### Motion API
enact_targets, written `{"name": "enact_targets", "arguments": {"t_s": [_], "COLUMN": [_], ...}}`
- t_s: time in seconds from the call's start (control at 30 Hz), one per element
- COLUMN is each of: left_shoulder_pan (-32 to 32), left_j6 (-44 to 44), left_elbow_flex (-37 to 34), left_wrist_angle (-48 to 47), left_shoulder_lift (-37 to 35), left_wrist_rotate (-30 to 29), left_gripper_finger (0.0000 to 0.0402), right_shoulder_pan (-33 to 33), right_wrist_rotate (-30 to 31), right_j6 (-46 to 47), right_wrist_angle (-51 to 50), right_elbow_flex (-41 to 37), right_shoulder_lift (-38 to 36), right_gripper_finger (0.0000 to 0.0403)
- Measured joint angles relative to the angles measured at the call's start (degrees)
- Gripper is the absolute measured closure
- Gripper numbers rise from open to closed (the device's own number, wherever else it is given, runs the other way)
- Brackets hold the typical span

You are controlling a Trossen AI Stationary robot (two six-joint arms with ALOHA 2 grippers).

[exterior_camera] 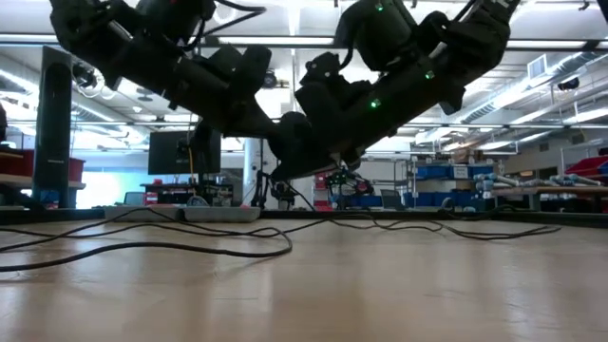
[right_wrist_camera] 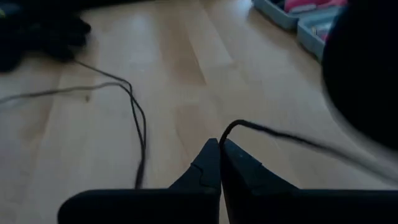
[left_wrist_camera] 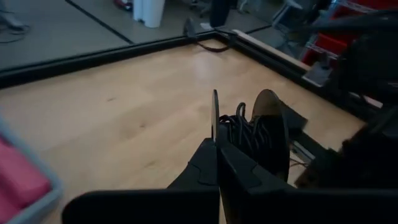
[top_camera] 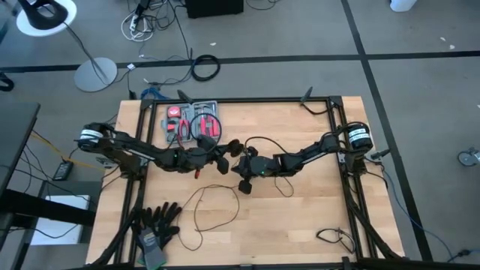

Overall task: Coil cords
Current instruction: Coil the black wire onto the spool

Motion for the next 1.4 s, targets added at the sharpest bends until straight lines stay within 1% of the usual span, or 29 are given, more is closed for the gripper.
{"name": "enact_targets", "arguments": {"t_s": [0.1, 0.27, 0.33, 0.43, 0.57, 0.7, 0.87, 1.0, 1.1, 1.27, 1.4], "left_shoulder_pan": [0.2, 1.5, 1.9, 2.5, 3.2, 3.3, 3.3, 3.5, 3.5, 3.5, 3.5], "left_j6": [0.0, 0.0, 0.3, 0.7, 1.9, 1.9, 2.5, 3.2, 3.2, 3.6, 4.8], "left_elbow_flex": [0.0, 0.0, 0.0, 0.0, 0.0, 0.0, 0.0, 0.0, 0.0, 0.1, 0.1], "left_wrist_angle": [2.9, 5.8, 8.5, 9.9, 7.4, 3.7, 0.1, -3.0, -5.2, -6.3, -6.0], "left_shoulder_lift": [1.1, 1.1, 1.0, 1.1, 1.1, 1.1, 1.1, 1.1, 1.1, 1.0, 1.0], "left_wrist_rotate": [1.4, 1.5, 1.8, 2.3, 2.3, 2.3, 3.6, 6.9, 9.7, 14.1, 17.9], "left_gripper_finger": [0.0401, 0.0401, 0.0401, 0.0401, 0.0401, 0.0401, 0.0401, 0.0402, 0.0401, 0.0402, 0.0402], "right_shoulder_pan": [0.2, 0.2, 0.2, 0.1, 0.2, -0.3, -2.0, -2.9, -3.6, -4.1, -4.5], "right_wrist_rotate": [-1.1, -6.0, -6.1, -6.1, -6.4, -8.6, -14.0, -18.8, -20.9, -21.9, -21.6], "right_j6": [0.0, 1.5, 1.8, 0.9, -2.0, -3.5, -4.6, -6.0, -6.7, -7.7, -9.1], "right_wrist_angle": [0.2, 0.1, 0.2, 0.4, 3.0, 7.1, 6.2, 1.6, -4.1, -13.1, -16.5], "right_elbow_flex": [0.0, 0.0, 0.0, 0.0, 0.0, 0.0, 2.6, 5.3, 6.6, 6.6, 6.6], "right_shoulder_lift": [0.0, 0.0, 0.0, 0.0, 0.0, 0.0, 0.0, -0.7, -3.2, -8.9, -12.1], "right_gripper_finger": [0.0403, 0.0403, 0.0403, 0.0403, 0.0403, 0.0403, 0.0403, 0.0403, 0.0403, 0.0403, 0.0403]}}
